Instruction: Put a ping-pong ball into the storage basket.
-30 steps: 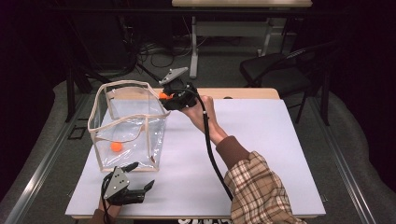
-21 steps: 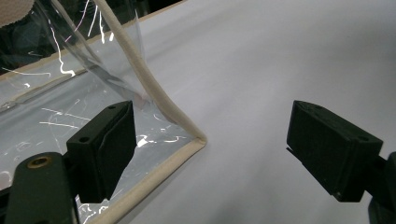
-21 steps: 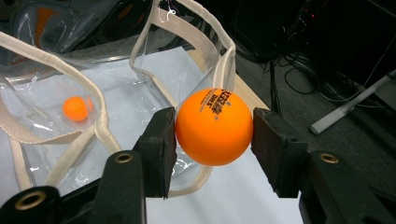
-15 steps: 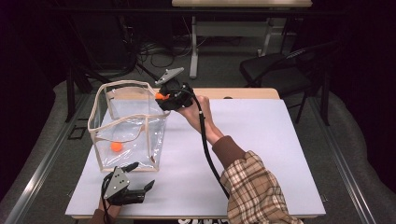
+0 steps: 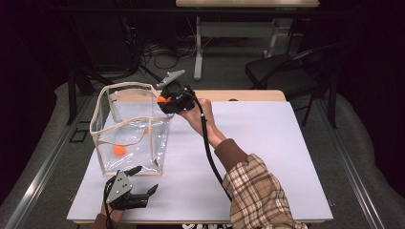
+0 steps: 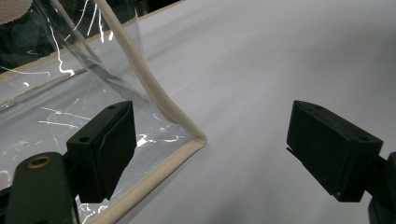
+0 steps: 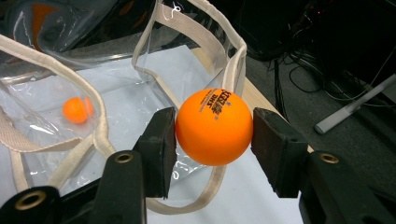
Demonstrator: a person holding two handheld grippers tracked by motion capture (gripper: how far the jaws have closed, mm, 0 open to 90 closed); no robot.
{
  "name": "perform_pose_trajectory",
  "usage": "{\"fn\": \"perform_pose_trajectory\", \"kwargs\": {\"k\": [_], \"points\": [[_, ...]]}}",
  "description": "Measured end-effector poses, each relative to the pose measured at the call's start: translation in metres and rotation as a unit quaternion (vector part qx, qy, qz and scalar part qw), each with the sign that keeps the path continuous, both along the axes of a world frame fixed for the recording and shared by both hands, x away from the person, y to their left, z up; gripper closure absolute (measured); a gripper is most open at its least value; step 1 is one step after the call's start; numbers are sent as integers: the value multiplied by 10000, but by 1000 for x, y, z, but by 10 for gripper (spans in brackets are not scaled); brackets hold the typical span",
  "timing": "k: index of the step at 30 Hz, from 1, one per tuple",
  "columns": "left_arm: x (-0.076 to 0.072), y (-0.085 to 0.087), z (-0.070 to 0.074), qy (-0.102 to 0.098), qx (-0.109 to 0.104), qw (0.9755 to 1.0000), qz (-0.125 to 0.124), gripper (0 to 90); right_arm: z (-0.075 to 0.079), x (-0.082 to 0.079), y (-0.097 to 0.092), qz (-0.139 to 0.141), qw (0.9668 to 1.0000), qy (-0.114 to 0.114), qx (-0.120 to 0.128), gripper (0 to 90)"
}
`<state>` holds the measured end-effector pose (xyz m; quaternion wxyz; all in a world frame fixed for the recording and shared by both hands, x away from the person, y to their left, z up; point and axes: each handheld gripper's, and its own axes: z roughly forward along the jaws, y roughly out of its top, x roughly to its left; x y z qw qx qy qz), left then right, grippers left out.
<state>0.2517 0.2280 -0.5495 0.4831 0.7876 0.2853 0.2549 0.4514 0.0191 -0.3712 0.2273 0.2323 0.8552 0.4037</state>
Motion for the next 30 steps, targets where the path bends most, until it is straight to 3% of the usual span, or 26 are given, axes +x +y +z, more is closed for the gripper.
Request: {"fn": "perform_pose_trajectory", "kwargs": {"k": [30], "points": [[0,0,0,1,-1,10000,-14,158,-6,2,20,187,9997,108,-116,503]]}}
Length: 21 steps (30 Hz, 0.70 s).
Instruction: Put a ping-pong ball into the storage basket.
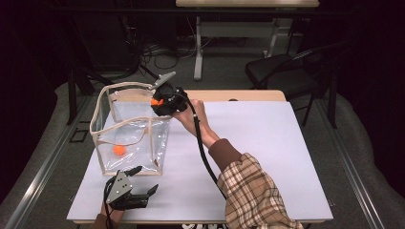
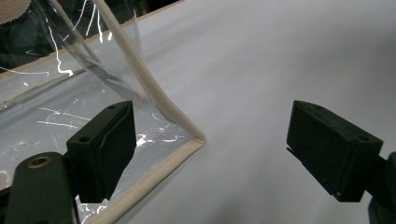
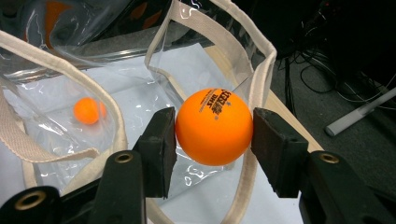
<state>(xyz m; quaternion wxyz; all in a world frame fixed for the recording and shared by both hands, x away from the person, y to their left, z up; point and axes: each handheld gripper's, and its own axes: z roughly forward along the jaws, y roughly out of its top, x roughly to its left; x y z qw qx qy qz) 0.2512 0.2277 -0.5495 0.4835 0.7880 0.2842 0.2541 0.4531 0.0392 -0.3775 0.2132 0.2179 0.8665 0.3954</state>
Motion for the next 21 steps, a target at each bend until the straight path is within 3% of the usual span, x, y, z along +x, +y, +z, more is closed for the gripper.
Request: {"fn": "perform_pose_trajectory", "kwargs": {"k": [21], "points": [[0,0,0,-6,3,10000,-10,158,-16,9,10,24,9996,281,-48,503]]}}
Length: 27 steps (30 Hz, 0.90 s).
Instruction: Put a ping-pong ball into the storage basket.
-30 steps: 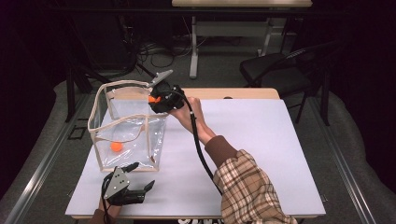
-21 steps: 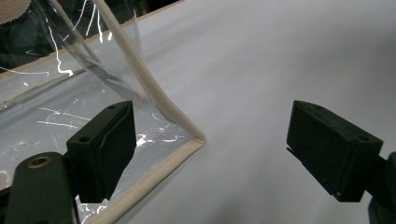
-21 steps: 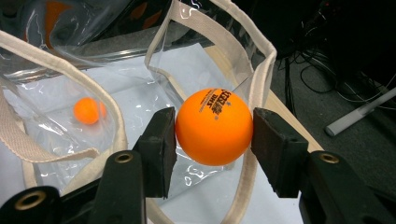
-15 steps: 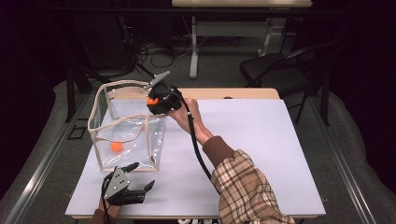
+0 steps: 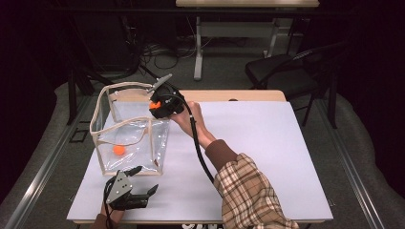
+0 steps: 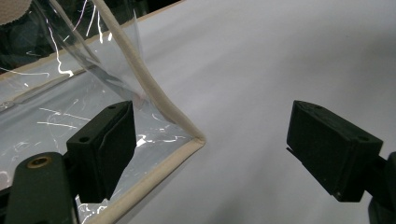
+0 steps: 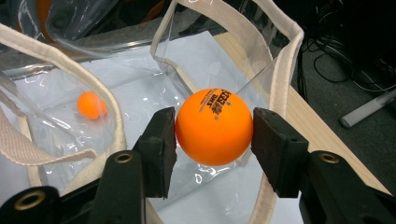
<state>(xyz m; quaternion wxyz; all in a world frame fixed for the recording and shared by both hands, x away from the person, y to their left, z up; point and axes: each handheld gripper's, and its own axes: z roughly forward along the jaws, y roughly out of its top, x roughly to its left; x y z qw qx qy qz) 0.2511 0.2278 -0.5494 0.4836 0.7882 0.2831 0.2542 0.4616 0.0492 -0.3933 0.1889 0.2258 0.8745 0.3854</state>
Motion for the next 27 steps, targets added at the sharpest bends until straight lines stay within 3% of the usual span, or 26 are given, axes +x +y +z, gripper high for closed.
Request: {"fn": "perform_pose_trajectory", "kwargs": {"k": [6,11,18,27], "points": [[0,0,0,2,-7,10000,-6,158,-2,2,-1,-48,9999,109,61,491],[0,0,0,4,-2,10000,-5,158,-2,4,-5,-70,9998,150,118,369],[0,0,0,-2,-9,10000,0,158,0,-1,-16,0,9989,164,446,246],[0,0,0,2,2,10000,6,158,5,-2,-36,34,9978,191,632,168]]}}
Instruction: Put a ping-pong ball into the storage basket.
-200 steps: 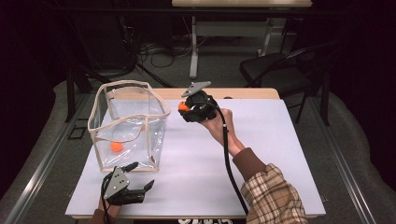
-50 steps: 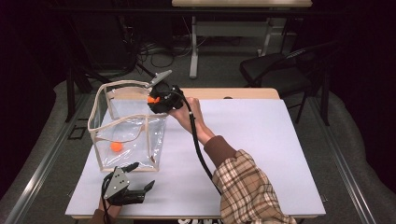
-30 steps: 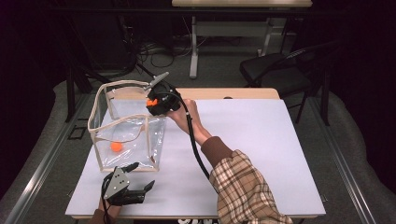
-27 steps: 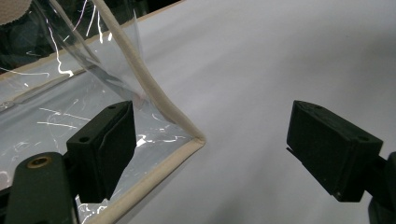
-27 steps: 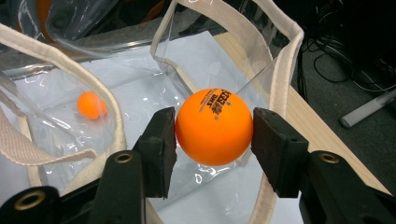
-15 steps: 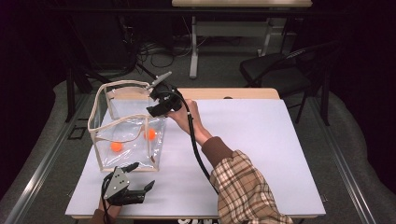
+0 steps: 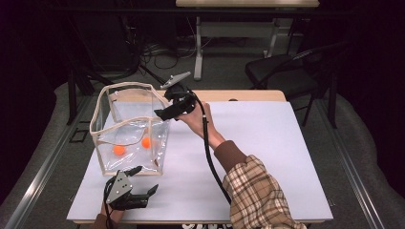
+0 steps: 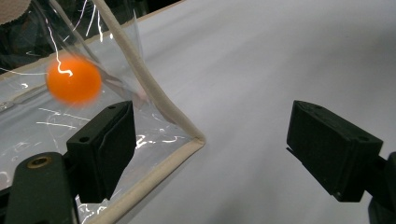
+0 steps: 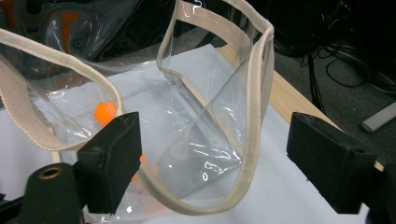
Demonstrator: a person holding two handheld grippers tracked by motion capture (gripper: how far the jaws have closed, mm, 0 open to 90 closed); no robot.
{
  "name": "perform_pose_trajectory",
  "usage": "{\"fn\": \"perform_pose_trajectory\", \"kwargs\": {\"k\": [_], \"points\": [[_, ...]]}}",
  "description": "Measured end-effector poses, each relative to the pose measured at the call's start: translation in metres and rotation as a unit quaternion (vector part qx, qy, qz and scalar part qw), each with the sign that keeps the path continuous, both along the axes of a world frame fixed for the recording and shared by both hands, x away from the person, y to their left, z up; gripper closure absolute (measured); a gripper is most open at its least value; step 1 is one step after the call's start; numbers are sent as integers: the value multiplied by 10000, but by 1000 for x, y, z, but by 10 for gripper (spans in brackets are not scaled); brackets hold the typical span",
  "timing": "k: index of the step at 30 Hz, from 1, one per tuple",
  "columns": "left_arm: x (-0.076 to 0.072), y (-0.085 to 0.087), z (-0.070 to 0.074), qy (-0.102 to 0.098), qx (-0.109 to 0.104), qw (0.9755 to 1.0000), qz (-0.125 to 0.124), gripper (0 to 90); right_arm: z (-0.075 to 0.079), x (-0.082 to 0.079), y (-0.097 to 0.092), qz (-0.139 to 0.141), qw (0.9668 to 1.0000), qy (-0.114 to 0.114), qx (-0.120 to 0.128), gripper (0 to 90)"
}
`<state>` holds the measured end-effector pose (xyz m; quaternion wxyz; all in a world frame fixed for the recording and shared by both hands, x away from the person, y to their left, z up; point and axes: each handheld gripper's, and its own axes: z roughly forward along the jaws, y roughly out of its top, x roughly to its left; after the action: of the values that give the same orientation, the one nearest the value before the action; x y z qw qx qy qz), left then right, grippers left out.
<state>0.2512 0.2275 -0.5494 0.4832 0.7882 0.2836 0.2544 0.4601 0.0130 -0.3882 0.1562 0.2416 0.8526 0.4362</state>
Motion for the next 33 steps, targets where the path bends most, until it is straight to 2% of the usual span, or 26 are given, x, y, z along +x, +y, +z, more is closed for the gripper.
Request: {"fn": "perform_pose_trajectory", "kwargs": {"k": [6,16,24,33], "points": [[0,0,0,0,-6,10000,1,158,1,-4,-13,39,10000,-64,52,139],[0,0,0,11,6,10000,3,158,-5,-11,-37,-5,10000,22,15,74],[0,-1,0,9,20,10000,-3,158,-11,-22,-55,-80,9999,10,-83,24],[0,-1,0,-11,15,10000,-8,158,-25,-33,-76,-169,9995,62,-249,0]]}}
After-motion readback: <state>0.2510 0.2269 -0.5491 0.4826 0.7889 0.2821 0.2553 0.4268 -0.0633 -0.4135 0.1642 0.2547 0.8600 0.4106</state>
